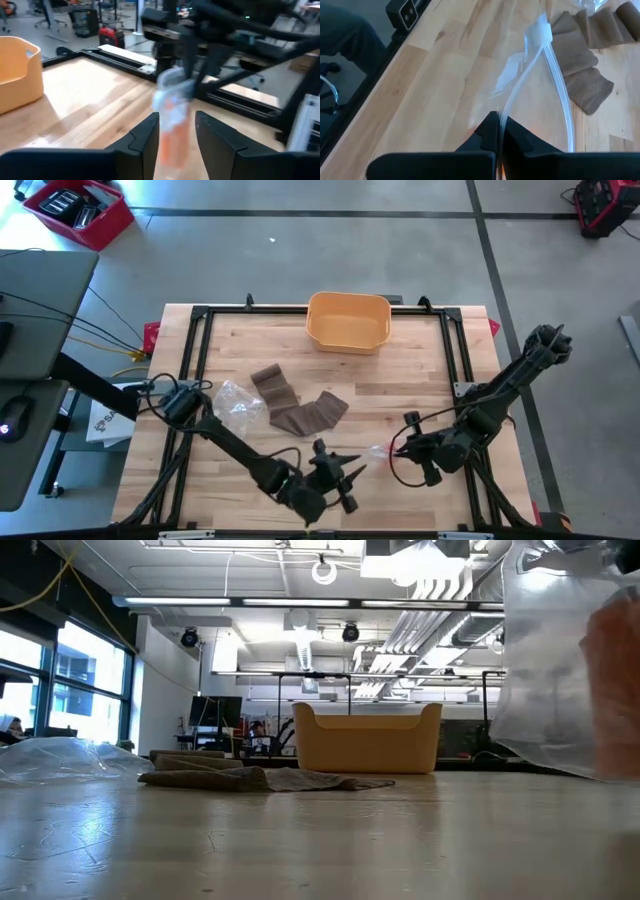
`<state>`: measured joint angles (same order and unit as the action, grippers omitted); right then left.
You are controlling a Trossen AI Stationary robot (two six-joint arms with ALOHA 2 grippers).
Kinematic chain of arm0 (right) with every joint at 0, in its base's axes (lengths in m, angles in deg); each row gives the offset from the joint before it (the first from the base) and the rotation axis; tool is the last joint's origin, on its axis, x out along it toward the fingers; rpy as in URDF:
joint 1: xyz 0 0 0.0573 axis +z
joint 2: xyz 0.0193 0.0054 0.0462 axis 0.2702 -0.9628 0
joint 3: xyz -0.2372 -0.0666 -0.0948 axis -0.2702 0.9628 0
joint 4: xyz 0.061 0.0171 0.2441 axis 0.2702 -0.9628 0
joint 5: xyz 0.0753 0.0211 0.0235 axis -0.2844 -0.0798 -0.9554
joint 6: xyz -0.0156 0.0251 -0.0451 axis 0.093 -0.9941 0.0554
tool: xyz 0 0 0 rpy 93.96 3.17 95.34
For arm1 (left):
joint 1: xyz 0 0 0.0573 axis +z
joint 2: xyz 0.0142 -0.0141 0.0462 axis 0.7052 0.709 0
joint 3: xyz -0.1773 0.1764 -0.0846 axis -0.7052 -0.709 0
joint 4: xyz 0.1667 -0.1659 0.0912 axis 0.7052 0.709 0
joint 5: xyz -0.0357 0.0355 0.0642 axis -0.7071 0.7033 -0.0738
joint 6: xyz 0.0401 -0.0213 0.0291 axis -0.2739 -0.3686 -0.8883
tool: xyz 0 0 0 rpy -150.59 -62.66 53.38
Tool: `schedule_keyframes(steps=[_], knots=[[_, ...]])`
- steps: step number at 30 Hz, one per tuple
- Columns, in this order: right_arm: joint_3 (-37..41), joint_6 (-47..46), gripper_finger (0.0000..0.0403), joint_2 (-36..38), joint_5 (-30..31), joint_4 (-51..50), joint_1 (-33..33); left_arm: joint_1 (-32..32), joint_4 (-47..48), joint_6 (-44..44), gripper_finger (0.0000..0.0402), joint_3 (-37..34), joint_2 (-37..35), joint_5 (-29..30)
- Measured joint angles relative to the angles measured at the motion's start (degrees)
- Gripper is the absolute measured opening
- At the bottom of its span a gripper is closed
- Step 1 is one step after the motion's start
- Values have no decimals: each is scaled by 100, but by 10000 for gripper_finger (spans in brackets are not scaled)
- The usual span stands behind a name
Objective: Roll bandage
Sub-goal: Close the bottom transparent zip bag
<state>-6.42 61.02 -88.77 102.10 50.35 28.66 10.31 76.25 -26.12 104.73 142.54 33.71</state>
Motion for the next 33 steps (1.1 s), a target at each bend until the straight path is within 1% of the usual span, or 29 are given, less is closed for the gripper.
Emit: schedule_keyframes(steps=[3, 9, 13, 18, 24, 29, 31, 33], knots=[[1, 14, 0, 0, -57, 0, 2, 165, -15, 20, 140, -109, 0, -167], [4, 106, 0, 0, -90, 0, 0, 462, -229, 22, 178, -201, 2, -917], [4, 106, 0, -1, -110, -7, 1, 506, -587, -327, 178, -203, 2, -933], [4, 108, 0, -2, -129, -7, 1, 481, -789, -532, 140, -203, 2, -967], [7, 108, 0, -2, -129, -9, 2, 474, -780, -535, 70, -203, 2, -956], [7, 129, 0, -2, -176, -9, 2, 438, -779, -692, 13, -203, 2, -773], [7, 213, 0, -2, -195, -11, 2, 432, -780, -690, 4, -203, 2, -744], [7, 298, 0, -2, -195, -11, 2, 435, -779, -705, 12, -203, 2, -946]])
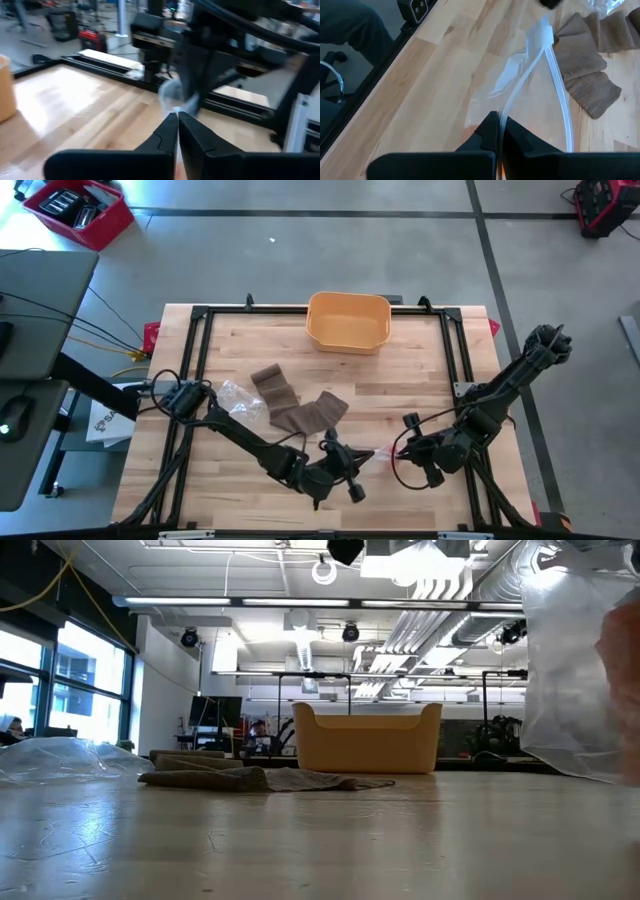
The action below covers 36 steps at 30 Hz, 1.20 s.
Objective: Roll bandage
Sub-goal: Close the bottom transparent zip bag
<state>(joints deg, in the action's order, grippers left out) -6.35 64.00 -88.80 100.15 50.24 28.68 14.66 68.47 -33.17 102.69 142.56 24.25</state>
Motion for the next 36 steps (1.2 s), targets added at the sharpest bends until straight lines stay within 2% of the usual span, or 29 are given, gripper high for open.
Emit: schedule_keyframes(steps=[6, 11, 15, 19, 25, 30, 36], knots=[[0, 28, 0, 0, -60, -2, -11, 174, 102, -53, 93, 0, 0, -574], [0, 136, 0, -2, -355, -55, -11, 331, 92, -120, 164, 0, 0, -574], [0, 5, 0, -2, -391, -76, -11, 414, 96, 159, 194, 0, 0, -576], [0, 4, 0, 0, -390, -74, -11, 434, 88, 360, 196, 0, 0, -586], [0, 3, 0, -2, -387, -74, -11, 282, 127, 217, 164, 0, 0, -722], [0, 34, 0, -2, -387, -74, -11, 68, 460, -274, 151, 0, 0, -241], [0, 68, 0, -2, -354, -74, -11, -47, 932, 705, 171, 0, 31, -236]])
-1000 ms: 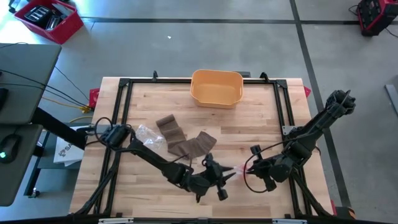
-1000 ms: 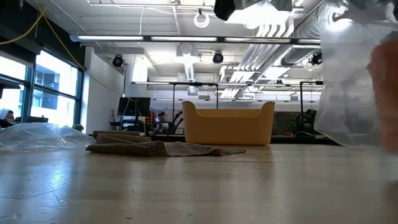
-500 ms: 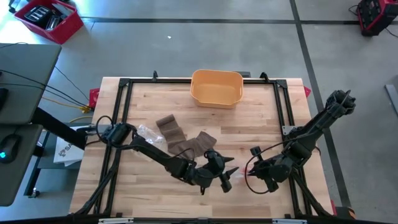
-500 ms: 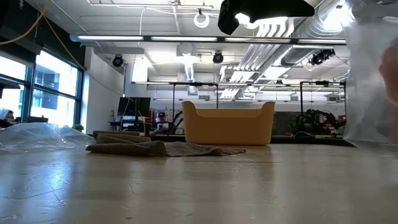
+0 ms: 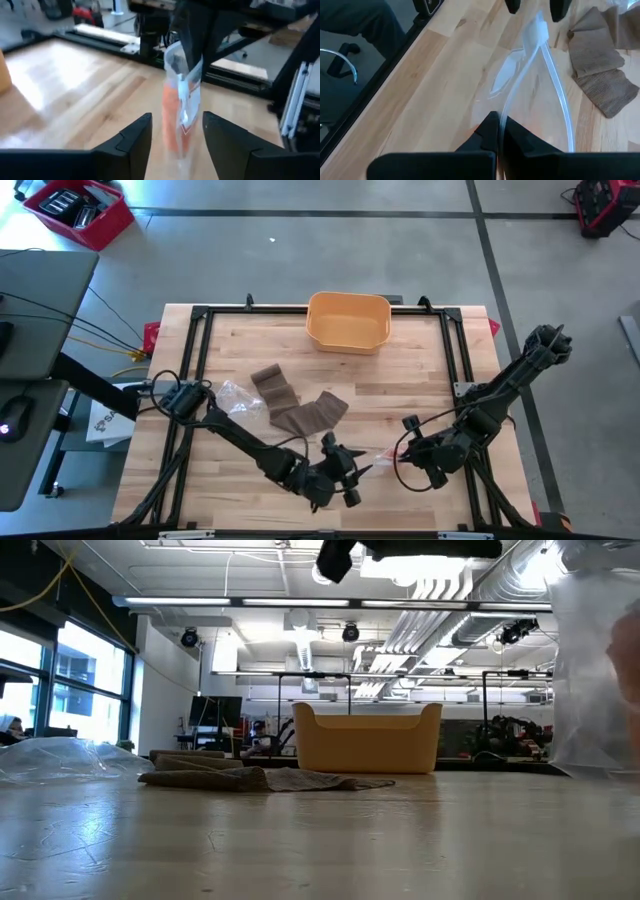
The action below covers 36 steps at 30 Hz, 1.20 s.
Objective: Roll bandage
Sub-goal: Close the bottom transparent zip bag
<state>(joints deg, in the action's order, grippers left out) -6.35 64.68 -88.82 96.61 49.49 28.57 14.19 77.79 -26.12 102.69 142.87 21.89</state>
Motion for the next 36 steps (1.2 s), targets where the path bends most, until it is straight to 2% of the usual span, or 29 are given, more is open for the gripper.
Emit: schedule_keyframes(steps=[5, 11, 18, 25, 30, 36], knots=[[0, 77, 0, 0, 0, 4, -39, 207, -206, 625, 195, -6, 322, -72], [0, 45, 0, 0, 0, 3, -42, 261, -989, 114, 181, -7, 487, -252], [0, 84, 0, 0, 30, 4, -42, 220, -1494, -539, 121, -7, 487, -188], [0, 122, 0, 1, 65, 8, -39, 218, -1464, -786, 17, 13, 489, 5], [-88, 128, 22, 2, 385, -212, -42, 106, -1159, -1271, 4, 349, 494, 436], [-764, 93, 100, 7, 417, -988, -77, 1, 378, -1157, 1, 1144, 494, 560]])
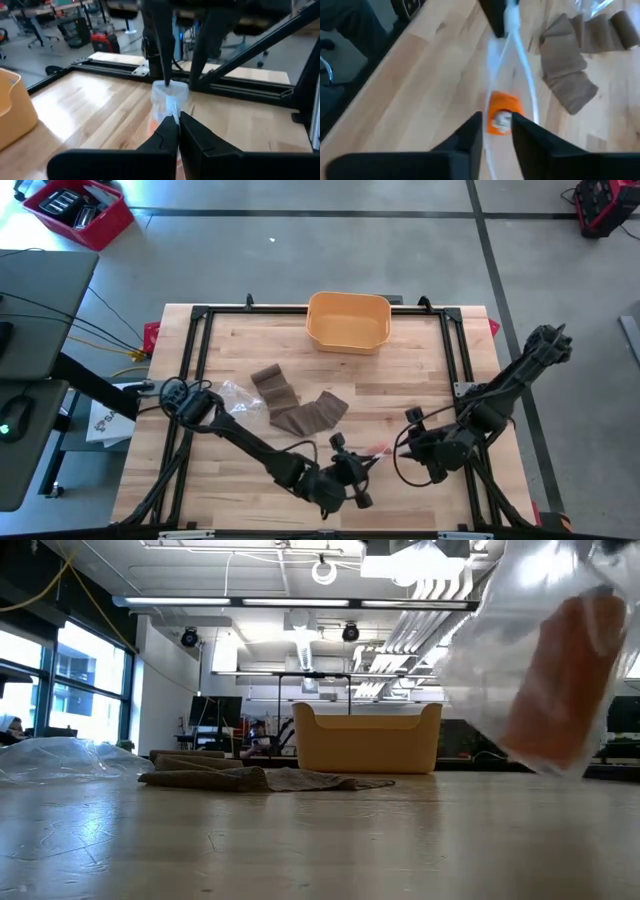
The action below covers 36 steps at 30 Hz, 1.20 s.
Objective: Roll bandage
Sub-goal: Close the bottom transparent zip bag
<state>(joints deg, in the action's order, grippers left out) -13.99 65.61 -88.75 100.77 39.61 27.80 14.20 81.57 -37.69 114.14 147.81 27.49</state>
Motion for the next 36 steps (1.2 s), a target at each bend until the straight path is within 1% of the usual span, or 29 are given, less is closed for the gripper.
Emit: schedule_keyframes(steps=[2, 4, 7, 10, 14, 15, 21, 24, 26, 32, 36], knots=[[-193, 111, 122, 0, 5, -20, 1, 4, 488, 316, 1, 179, -4, 2], [-290, 359, 139, 0, 7, 182, 44, 5, 844, 511, 1, 307, 0, -6], [-144, 816, 148, 0, 4, 1089, 147, 8, 872, 561, 1, 357, 4, -85], [89, 1040, 145, -49, -7, 1907, 164, 3, 850, 574, 0, 357, 4, -146], [200, 1150, 124, -115, 491, 2176, 58, -19, 829, 576, 0, 357, 4, -149], [200, 1148, 117, -125, 512, 2188, -6, -23, 831, 576, 0, 357, 3, -149], [202, 1311, 73, -328, -231, 2322, -445, -23, 832, 595, 0, 357, 3, -312], [202, 1416, 58, -472, -673, 2370, -590, -44, 855, 668, 0, 355, 3, -347], [202, 1408, 49, -533, -830, 2391, -670, -55, 870, 664, 0, 353, 4, -354], [202, 1414, 9, -560, -858, 2387, -683, -109, 923, 668, 0, 344, 4, -343], [201, 1354, 9, -560, -853, 2291, -664, -143, 963, 669, 0, 344, 4, -342]])
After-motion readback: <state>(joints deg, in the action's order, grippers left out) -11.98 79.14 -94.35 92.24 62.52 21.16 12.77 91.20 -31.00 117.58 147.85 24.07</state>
